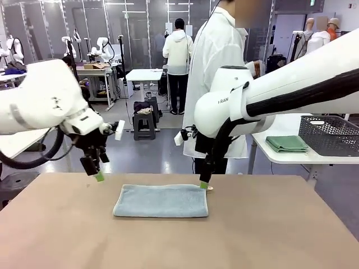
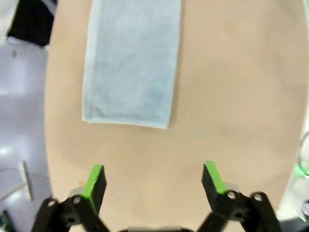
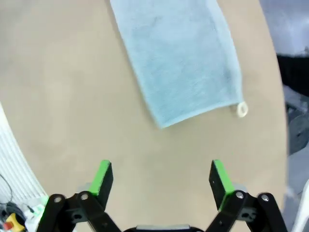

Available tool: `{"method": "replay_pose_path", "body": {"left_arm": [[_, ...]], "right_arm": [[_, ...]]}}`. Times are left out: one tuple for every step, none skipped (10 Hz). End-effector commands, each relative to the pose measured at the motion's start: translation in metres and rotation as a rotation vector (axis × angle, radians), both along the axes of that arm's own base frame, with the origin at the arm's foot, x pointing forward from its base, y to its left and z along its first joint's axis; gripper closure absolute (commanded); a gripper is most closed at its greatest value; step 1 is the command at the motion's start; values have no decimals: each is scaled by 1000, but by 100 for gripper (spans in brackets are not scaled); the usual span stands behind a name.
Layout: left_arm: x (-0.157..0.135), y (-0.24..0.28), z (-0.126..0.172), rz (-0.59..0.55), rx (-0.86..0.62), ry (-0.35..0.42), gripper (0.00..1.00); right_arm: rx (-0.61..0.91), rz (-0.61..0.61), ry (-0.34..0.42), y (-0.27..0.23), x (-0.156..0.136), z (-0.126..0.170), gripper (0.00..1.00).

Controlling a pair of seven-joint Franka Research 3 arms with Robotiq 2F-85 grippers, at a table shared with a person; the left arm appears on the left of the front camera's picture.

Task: Fold the towels and place them in the basket.
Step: When a person lays out a Towel with hook on the table, fold it in half twice.

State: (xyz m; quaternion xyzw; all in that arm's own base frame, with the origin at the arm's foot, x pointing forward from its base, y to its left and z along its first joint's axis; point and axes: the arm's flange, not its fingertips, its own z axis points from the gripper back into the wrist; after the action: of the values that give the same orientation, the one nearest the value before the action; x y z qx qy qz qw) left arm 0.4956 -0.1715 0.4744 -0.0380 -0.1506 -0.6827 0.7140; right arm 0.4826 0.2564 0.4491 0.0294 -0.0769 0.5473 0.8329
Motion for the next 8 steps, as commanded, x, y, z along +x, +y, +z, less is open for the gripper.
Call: {"method": "replay_pose_path", "body": {"left_arm": [[-19, 32, -3, -50, -141, -28, 0], [-21, 47, -2, -66, -214, -31, 0], [-20, 61, -3, -100, -307, -37, 0], [-19, 75, -6, -115, -394, -39, 0], [-23, 94, -8, -99, -500, -28, 0], [-14, 101, -15, -110, -550, -32, 0], [-10, 108, -20, -108, -598, -11, 0], [-4, 111, -28, -116, -633, -3, 0]], "right_arm": [[45, -150, 75, 2, -31, 3, 0], [39, -119, 98, 4, -40, 6, 0], [12, -75, 44, 0, -18, 4, 0], [12, -75, 44, 0, -18, 4, 0], [12, -75, 44, 0, -18, 4, 0], [12, -75, 44, 0, -18, 4, 0], [15, -99, 66, 1, -26, 4, 0], [70, -160, 73, 8, -24, 1, 0]]}}
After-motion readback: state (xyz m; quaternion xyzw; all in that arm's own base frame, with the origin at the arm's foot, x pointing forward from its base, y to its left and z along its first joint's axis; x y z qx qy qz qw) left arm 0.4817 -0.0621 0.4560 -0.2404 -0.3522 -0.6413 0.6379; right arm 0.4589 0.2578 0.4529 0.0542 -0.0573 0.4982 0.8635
